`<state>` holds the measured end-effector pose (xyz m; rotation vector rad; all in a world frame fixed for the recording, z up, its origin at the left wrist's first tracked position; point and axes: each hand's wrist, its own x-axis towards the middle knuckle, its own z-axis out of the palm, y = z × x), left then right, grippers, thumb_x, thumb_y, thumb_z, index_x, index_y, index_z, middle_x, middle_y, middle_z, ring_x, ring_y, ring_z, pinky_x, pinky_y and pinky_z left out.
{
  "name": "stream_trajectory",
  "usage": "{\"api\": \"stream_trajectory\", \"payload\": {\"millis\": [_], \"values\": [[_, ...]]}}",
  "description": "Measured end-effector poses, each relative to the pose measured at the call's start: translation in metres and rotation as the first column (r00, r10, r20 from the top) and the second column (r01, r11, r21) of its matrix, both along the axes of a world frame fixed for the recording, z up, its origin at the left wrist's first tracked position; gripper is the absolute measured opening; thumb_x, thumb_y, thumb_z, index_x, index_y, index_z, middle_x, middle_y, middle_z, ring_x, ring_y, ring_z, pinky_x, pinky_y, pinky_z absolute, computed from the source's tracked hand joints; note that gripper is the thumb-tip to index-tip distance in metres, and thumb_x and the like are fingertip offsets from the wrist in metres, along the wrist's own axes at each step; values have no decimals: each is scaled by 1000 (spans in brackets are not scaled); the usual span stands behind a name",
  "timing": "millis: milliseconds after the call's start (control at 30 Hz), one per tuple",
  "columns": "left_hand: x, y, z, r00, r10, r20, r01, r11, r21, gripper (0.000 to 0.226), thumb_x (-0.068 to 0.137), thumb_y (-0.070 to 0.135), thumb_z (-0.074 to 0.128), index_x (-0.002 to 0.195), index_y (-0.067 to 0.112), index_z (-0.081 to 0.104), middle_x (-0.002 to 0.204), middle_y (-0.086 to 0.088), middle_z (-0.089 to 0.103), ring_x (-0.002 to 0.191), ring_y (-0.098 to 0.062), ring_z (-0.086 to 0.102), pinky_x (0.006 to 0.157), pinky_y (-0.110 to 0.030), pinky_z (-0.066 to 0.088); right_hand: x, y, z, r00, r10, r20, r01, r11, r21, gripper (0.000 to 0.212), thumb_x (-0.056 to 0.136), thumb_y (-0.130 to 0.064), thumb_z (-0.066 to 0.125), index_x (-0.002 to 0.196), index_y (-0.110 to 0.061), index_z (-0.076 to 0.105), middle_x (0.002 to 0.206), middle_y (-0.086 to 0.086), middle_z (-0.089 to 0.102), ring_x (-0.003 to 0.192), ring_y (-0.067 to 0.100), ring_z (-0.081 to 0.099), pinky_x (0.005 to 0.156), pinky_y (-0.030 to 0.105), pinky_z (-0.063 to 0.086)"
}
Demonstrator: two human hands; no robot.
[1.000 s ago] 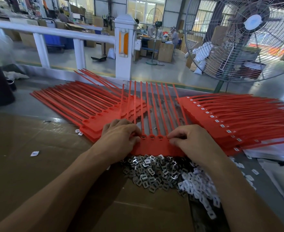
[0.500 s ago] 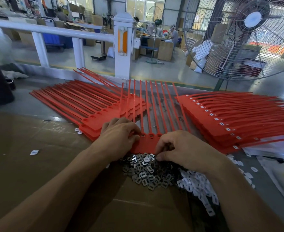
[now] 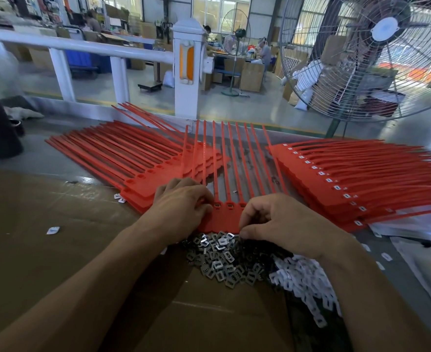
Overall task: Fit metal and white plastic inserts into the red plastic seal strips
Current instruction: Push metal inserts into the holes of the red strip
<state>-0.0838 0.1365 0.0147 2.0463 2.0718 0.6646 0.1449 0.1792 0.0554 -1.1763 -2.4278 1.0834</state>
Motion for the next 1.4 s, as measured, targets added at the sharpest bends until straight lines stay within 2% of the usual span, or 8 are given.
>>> {"api": "stream_trajectory", "payload": {"millis": [100,300,400,500,667,833,1167,1400], "values": [[0,0,0,1000,2,4,-2,1000,-6,25,100,46,55,124,45,61,143,16,45,136,-11,27,110,-37,15,0,-1,1,1000,-10,-27,9,1000,-29,10,89,-21,81,86,-27,73,78,-1,75,71,8,67,81,41,57],[0,0,1,1000,2,4,-2,1000,-5,25,100,45,54,124,45,61,142,16,45,136,-12,28,111,-38,16,1,-2,2,999,-14,-48,12,999,-36,11,89,-20,81,86,-28,74,76,-7,74,68,1,66,63,14,49],[0,0,1,1000,1,9,-1,1000,1,24,99,45,55,122,45,62,140,16,46,134,-11,29,110,-38,17,1,-1,2,999,-22,-30,20,999,-49,12,91,-16,78,88,-27,75,76,-4,75,66,2,67,55,9,45],[0,0,1,1000,-2,13,2,1000,5,23,99,45,55,122,45,62,140,16,46,133,-11,29,108,-36,17,1,-1,2,999,-22,-36,20,998,-54,14,92,-13,76,89,-27,76,77,-3,76,66,2,67,54,7,43],[-1,0,0,1000,-1,11,1,1000,0,24,99,46,55,122,44,62,140,16,46,133,-11,29,109,-36,17,1,-1,3,998,-21,-51,19,999,-43,15,90,-12,79,87,-27,76,81,3,76,67,3,65,55,9,43],[-1,0,0,1000,0,12,0,1000,0,23,99,45,55,121,45,61,140,16,46,133,-11,29,109,-37,17,1,-1,3,997,-22,-71,19,999,-37,15,89,-13,80,86,-28,77,81,-5,77,68,-2,66,56,8,44],[-1,0,2,1000,2,18,-2,1000,-9,24,99,44,56,123,44,62,141,15,46,135,-12,28,111,-38,16,0,3,-3,995,-17,-95,13,999,-47,13,96,-15,72,94,-27,78,83,-4,78,62,1,64,52,8,44],[-1,0,2,1000,0,10,1,1000,-9,25,100,45,55,124,44,61,142,14,46,135,-13,28,110,-38,16,0,4,-5,996,-8,-84,3,998,-60,23,94,-7,72,101,-28,79,86,-3,77,70,6,67,59,19,51]]}}
